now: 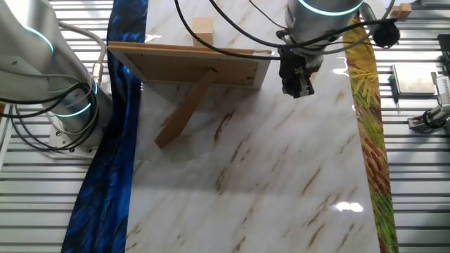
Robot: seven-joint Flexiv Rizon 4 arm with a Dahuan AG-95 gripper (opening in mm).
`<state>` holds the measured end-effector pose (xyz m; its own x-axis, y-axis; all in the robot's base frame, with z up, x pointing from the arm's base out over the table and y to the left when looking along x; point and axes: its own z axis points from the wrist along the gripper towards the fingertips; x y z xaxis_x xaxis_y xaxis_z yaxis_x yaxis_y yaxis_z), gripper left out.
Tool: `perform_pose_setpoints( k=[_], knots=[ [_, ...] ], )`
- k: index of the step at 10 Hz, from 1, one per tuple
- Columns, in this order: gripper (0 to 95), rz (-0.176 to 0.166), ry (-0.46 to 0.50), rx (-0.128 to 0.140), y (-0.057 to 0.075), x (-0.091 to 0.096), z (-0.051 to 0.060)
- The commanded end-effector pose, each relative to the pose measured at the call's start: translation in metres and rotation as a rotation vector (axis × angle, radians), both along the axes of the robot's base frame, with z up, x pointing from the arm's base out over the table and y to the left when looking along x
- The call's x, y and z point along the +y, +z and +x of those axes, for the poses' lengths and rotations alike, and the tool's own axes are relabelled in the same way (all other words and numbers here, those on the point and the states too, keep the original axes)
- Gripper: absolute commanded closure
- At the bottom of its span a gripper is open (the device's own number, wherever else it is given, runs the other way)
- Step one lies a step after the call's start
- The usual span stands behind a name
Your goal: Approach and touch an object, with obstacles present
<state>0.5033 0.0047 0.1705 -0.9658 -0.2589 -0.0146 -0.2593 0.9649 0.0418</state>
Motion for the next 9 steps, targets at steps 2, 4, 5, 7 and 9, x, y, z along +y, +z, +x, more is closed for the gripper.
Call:
perform_pose_setpoints(
  k=[2,4,5,7,9],
  knots=[
    [95.0,0.022,0.073,0.006,-0.002,0.012,0.036],
    [95.0,0.024,0.109,0.001,-0.007,0.018,0.062],
    [95.0,0.024,0.114,0.001,-0.009,0.02,0.067],
    [95.0,0.027,0.142,-0.002,-0.019,0.03,0.083],
    [95.0,0.03,0.178,-0.004,-0.028,0.034,0.093]
  ],
)
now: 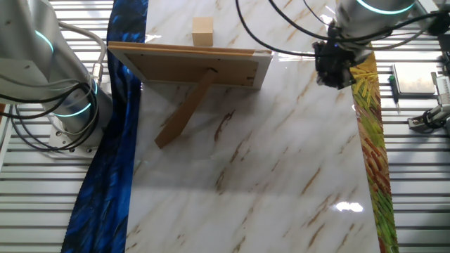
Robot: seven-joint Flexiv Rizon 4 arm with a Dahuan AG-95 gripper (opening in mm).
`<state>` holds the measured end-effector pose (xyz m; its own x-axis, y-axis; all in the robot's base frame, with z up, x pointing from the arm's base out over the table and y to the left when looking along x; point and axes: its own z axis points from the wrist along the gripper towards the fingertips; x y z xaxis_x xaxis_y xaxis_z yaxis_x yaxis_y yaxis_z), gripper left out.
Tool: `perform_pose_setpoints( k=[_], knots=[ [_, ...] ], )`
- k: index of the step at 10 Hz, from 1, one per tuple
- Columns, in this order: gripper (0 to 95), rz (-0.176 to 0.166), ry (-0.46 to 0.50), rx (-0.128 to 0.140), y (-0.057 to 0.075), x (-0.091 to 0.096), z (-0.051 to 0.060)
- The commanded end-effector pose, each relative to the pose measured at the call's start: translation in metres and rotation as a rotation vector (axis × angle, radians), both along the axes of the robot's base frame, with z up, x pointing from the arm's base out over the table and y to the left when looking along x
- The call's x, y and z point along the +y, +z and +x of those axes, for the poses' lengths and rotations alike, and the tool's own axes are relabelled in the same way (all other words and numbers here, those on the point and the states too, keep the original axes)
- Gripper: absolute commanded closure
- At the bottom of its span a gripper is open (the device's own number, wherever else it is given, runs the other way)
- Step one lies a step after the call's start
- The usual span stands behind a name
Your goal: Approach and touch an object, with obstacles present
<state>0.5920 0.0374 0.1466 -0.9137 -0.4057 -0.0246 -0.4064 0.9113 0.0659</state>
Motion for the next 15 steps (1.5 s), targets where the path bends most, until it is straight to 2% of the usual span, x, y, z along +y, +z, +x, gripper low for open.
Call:
perform_pose_setpoints(
  k=[1,2,3,5,6,7,10,11,12,14,15],
  knots=[
    [95.0,0.05,0.054,-0.004,-0.007,-0.001,0.004],
    [95.0,0.064,0.084,-0.007,-0.007,-0.008,0.003],
    [95.0,0.064,0.115,-0.01,-0.008,-0.019,-0.001],
    [95.0,0.073,0.152,-0.011,-0.011,-0.042,-0.02],
    [95.0,0.073,0.152,-0.011,-0.011,-0.042,-0.02],
    [95.0,0.072,0.173,-0.017,-0.017,-0.058,-0.051],
    [95.0,0.086,0.187,-0.029,-0.023,-0.068,-0.092],
    [95.0,0.094,0.187,-0.03,-0.025,-0.069,-0.098],
    [95.0,0.089,0.188,-0.025,-0.025,-0.069,-0.098],
    [95.0,0.058,0.194,-0.014,-0.025,-0.069,-0.098],
    [95.0,0.031,0.215,-0.013,-0.025,-0.069,-0.098]
  ],
)
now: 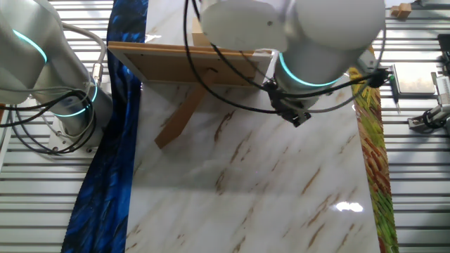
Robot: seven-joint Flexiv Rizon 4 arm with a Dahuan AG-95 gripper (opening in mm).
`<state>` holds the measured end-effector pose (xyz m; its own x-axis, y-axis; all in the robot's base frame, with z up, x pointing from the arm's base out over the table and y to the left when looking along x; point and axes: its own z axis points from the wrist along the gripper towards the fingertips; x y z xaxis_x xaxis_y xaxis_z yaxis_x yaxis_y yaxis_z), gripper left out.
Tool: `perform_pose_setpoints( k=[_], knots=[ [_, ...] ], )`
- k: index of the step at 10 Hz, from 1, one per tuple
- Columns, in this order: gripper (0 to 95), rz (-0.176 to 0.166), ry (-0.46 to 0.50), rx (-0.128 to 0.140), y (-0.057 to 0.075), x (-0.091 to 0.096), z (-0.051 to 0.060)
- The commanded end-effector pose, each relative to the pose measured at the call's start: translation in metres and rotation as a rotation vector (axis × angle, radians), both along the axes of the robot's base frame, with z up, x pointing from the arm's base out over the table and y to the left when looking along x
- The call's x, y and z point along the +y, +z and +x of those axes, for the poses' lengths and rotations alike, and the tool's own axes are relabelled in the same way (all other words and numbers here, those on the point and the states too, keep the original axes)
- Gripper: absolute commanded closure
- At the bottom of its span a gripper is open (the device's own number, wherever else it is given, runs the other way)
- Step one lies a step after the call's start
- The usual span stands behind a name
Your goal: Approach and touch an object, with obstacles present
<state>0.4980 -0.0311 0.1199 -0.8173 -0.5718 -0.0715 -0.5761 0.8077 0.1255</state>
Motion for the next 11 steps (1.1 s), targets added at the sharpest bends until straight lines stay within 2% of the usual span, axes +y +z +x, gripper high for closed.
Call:
perform_pose_setpoints(
  k=[1,2,3,6,8,9,10,11],
  knots=[
    [95.0,-0.074,0.042,-0.009,0.002,-0.001,-0.004],
    [95.0,-0.084,0.047,-0.006,0.002,-0.001,-0.004],
    [95.0,-0.082,0.044,0.015,0.002,-0.001,-0.004],
    [95.0,-0.078,0.035,0.037,0.002,-0.001,-0.004],
    [95.0,-0.066,0.041,0.043,-0.01,-0.01,-0.018],
    [95.0,-0.064,0.04,0.043,-0.018,-0.017,-0.029],
    [95.0,-0.065,0.034,0.045,-0.026,-0.027,-0.045],
    [95.0,-0.067,0.033,0.046,-0.029,-0.031,-0.052]
  ],
)
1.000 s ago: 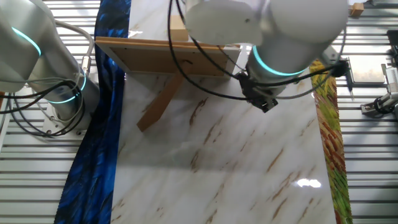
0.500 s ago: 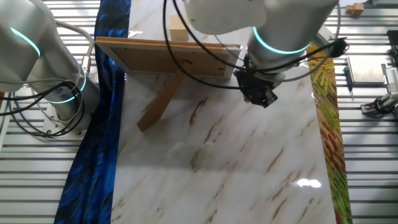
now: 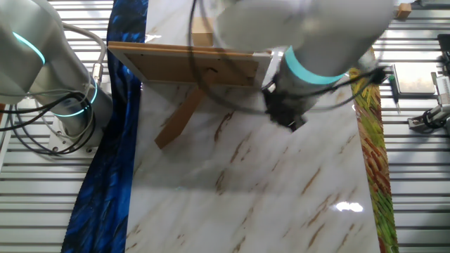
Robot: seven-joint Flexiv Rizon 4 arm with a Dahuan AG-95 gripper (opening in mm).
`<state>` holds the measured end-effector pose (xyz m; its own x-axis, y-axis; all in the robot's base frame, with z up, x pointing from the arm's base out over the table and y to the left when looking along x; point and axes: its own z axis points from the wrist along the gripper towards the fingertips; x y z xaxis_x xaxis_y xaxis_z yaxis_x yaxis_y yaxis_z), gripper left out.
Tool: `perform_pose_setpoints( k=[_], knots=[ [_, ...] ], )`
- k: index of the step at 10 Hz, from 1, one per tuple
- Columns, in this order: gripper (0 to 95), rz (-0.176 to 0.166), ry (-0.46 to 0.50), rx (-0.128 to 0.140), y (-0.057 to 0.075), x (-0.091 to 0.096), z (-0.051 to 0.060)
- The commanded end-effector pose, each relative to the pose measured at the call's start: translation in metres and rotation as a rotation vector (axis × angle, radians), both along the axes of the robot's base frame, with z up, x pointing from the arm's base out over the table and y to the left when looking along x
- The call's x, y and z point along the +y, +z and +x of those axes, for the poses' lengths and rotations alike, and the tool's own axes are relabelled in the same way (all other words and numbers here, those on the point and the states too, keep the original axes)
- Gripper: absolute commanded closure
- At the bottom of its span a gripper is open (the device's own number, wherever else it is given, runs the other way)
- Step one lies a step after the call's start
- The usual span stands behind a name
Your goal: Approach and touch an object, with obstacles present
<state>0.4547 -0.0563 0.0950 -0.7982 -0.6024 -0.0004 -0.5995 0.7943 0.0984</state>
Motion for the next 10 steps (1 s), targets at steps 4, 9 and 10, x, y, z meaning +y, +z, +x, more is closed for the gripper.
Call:
perform_pose_setpoints(
  k=[4,9,10],
  knots=[
    [95.0,-0.003,-0.026,0.003,-0.023,-0.023,-0.056],
    [95.0,-0.017,-0.045,0.012,-0.023,-0.023,-0.056],
    [95.0,-0.017,-0.065,0.014,-0.023,-0.023,-0.056]
  ],
)
